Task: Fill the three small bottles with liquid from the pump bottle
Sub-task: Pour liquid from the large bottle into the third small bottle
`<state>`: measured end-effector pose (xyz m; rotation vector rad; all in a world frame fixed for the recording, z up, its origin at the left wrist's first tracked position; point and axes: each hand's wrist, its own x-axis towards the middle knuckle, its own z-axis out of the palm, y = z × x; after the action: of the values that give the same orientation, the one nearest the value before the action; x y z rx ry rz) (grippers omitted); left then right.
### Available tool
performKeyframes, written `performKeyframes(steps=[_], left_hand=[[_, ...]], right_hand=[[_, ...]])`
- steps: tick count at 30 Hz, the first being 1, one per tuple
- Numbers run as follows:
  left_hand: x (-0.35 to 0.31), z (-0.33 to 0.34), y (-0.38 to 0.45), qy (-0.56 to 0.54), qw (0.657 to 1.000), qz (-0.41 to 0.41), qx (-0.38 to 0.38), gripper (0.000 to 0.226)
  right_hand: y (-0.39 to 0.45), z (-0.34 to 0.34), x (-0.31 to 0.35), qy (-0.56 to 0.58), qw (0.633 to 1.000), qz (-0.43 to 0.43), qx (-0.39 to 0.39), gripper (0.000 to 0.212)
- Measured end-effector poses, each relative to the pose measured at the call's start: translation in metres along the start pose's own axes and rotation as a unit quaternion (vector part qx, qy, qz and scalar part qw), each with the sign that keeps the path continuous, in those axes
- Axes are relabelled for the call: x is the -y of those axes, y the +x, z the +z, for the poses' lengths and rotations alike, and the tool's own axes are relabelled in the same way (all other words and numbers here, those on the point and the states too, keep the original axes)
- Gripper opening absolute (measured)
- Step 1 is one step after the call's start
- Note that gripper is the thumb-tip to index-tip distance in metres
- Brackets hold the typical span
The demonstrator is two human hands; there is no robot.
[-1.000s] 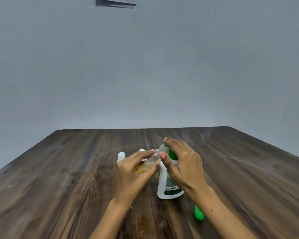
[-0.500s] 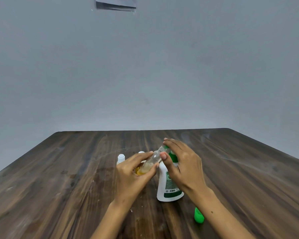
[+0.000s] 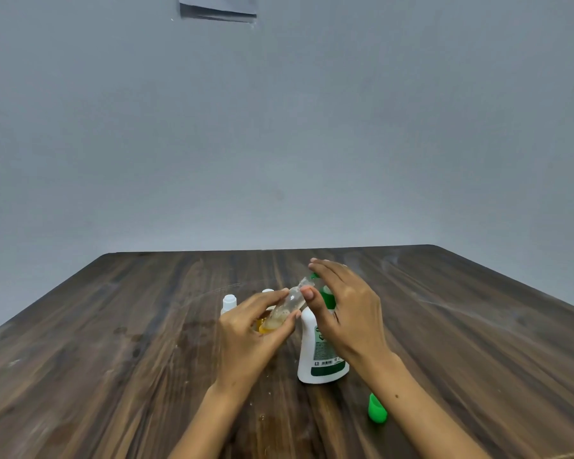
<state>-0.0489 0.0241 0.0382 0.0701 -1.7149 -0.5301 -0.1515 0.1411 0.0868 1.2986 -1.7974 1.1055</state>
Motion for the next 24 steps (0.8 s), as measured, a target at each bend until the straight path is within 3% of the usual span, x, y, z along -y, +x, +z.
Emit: performKeyframes(steps=[6, 24], left_hand=[[-0.003, 0.000, 0.001, -0.009, 1.000, 0.004, -0.003, 0.033], [-0.005, 0.001, 0.001, -0.011, 1.000, 0.006, -0.002, 0.034]], right_hand=[[-0.006, 0.003, 0.001, -0.013, 1.000, -0.002, -0.008, 0.076], [0.005, -0.011, 0.005, -0.080, 0.992, -0.001, 0.096, 0.097]])
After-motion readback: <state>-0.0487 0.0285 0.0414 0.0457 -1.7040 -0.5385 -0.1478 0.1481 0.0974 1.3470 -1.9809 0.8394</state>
